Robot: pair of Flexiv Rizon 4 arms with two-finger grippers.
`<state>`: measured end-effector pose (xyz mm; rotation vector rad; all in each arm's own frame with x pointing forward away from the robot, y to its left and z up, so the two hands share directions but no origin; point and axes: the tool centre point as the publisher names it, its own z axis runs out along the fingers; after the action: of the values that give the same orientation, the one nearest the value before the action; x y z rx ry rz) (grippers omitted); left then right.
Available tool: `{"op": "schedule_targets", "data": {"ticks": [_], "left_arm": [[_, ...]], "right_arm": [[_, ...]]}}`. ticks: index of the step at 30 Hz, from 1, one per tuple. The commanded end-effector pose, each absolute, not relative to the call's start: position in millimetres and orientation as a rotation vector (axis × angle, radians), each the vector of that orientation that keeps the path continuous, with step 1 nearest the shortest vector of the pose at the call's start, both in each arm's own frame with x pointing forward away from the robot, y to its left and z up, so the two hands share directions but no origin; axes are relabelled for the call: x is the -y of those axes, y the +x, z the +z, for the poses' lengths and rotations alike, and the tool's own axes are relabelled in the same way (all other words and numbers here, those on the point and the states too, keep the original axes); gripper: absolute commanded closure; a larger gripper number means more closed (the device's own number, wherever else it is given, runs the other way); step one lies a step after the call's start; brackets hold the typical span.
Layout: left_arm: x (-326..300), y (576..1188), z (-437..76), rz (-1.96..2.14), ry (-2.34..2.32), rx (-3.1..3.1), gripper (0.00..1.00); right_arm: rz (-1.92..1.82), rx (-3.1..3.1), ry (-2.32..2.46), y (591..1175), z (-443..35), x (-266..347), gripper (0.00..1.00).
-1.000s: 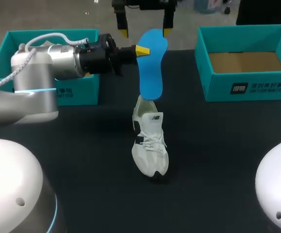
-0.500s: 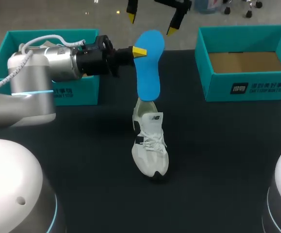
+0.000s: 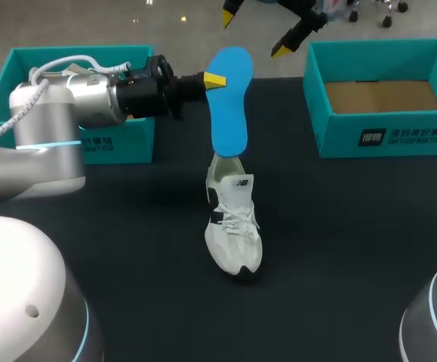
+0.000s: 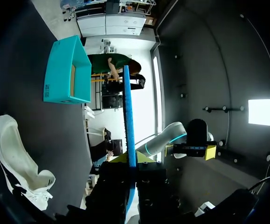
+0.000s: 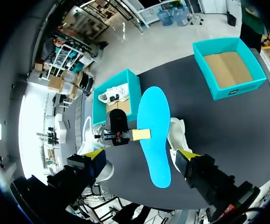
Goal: Take the shoe out of the shoebox, open the shoe tongue, remove and reinsert the insole, then place the shoe into the shoebox
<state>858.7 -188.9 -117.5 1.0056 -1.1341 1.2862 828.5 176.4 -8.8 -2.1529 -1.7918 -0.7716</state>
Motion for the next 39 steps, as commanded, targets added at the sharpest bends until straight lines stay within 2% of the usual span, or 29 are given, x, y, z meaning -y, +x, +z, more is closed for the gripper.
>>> {"op": "schedule_targets", "data": {"ticks": [1,8,14,20,29,39], "left_arm": [[187,857,-118,1.295,1.009,1.132,1.0],[186,856,-117,1.308,1.007,1.126,1.0],[186,855,-112,1.328,0.979,1.116,1.0],[185,855,-111,1.328,0.973,1.107,1.0],[181,852,-108,1.343,0.956,1.081,1.0],[184,851,-106,1.342,0.945,1.073,1.0]], "right_arm": [[-1.082,1.605,-1.873,825,-15,-172,0.0],[-1.082,1.605,-1.873,825,-15,-172,0.0],[-1.356,1.514,-1.416,814,-16,-162,0.0],[-1.364,1.479,-1.197,812,-23,-152,0.0],[-1.355,1.359,-1.159,815,-43,-139,0.0],[-1.355,1.396,-1.145,813,-43,-139,0.0]]}}
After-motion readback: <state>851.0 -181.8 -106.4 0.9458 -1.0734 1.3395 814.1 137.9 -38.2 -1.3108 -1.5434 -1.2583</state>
